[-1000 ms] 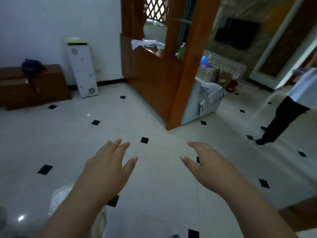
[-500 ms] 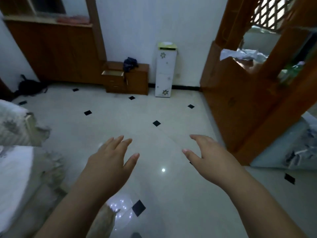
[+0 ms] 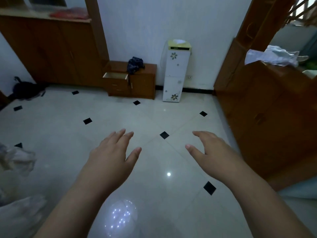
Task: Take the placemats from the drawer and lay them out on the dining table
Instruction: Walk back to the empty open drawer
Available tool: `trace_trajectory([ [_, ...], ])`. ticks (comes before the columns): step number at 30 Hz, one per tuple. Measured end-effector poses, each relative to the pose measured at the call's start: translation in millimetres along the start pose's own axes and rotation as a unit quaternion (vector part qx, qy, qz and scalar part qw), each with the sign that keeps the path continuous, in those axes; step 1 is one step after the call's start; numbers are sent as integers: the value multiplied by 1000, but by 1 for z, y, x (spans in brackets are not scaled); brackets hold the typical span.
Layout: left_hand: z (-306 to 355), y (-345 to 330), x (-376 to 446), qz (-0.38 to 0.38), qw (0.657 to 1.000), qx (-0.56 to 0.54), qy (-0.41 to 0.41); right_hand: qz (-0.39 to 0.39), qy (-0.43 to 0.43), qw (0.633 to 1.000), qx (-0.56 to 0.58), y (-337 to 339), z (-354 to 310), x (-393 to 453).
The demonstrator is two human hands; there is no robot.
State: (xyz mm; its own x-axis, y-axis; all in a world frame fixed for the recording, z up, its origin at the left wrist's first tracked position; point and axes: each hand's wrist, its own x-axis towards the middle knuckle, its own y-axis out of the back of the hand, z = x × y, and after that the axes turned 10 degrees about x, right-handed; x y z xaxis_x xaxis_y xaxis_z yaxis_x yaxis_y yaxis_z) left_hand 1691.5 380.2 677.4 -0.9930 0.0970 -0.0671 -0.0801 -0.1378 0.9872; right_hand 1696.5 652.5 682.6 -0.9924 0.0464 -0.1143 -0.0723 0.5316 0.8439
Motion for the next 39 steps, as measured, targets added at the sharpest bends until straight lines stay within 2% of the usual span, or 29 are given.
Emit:
trace_trajectory([
  [10,-4,20,233,-3,999,18,29,-5,28,999,32,9,-6,249],
  [14,-7,27,326,-4,997,20,73,-23,60,998,29,17,-13,375],
  [18,-30,35,400,7,991,13,131,-54,101,993,11,24,-49,483],
  [23,-81,37,470,6,979,-7,205,-85,165,983,-7,8,-104,595],
  [27,-133,30,543,3,973,-10,232,-94,183,978,-21,-26,-140,683],
  [33,-230,27,683,-7,976,-15,218,-98,178,978,-49,-79,-206,819],
  [39,-324,69,830,-13,983,14,181,-78,149,985,-32,-104,-287,951],
])
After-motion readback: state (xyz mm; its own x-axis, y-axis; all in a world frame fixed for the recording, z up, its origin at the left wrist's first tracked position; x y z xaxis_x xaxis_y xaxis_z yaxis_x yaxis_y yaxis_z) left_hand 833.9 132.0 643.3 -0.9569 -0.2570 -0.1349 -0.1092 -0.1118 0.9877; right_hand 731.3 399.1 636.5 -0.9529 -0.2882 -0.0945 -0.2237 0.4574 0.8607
